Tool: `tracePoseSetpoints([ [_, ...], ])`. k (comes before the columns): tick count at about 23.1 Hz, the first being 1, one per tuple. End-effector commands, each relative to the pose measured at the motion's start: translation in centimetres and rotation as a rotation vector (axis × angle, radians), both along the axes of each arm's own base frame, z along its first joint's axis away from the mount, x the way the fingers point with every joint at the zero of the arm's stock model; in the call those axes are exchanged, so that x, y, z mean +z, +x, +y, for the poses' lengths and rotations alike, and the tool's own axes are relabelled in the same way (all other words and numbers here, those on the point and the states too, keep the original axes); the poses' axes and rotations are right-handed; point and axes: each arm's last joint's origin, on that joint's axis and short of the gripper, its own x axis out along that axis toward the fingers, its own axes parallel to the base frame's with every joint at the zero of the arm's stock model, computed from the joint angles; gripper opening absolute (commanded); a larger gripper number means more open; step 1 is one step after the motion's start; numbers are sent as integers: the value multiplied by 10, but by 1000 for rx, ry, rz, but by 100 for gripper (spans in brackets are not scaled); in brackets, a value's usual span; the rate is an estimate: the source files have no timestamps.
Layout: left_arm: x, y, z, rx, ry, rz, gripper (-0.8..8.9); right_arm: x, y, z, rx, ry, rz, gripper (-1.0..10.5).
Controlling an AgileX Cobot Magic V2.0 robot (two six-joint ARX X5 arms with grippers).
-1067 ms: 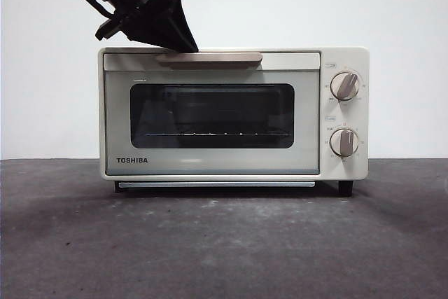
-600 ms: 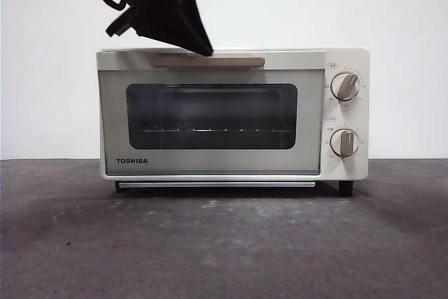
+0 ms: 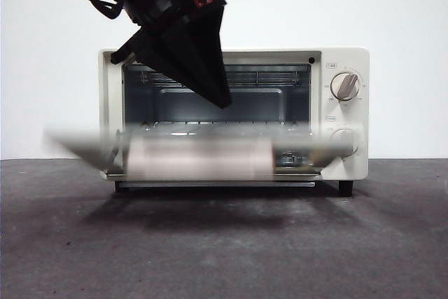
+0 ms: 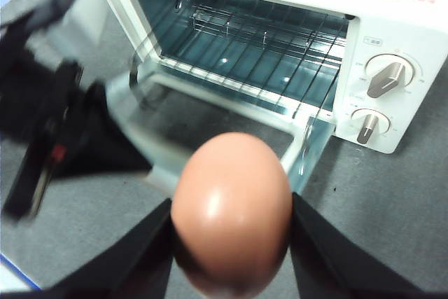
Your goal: Eggoven
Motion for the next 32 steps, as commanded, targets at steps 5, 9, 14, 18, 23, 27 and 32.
tracePoseSetpoints([
  [5,21,-14,4,18,-16,-68,7,5,3,4,11,12,-28,3],
  [9,69,-29,43,121,-117,-222,7,-2,21,20,12,0,-4,3],
  [14,111,-68,110,232,-222,-343,6,-25,64,56,55,11,56,3],
  [18,106,-106,154,318,-296,-388,6,-50,99,77,50,15,88,3],
  [23,93,-132,177,373,-327,-407,6,-72,125,88,22,14,90,3],
  [27,86,-151,189,387,-340,-387,6,-92,145,93,-15,8,113,3],
  [32,85,-163,197,399,-359,-384,6,-110,164,93,-55,5,113,3],
])
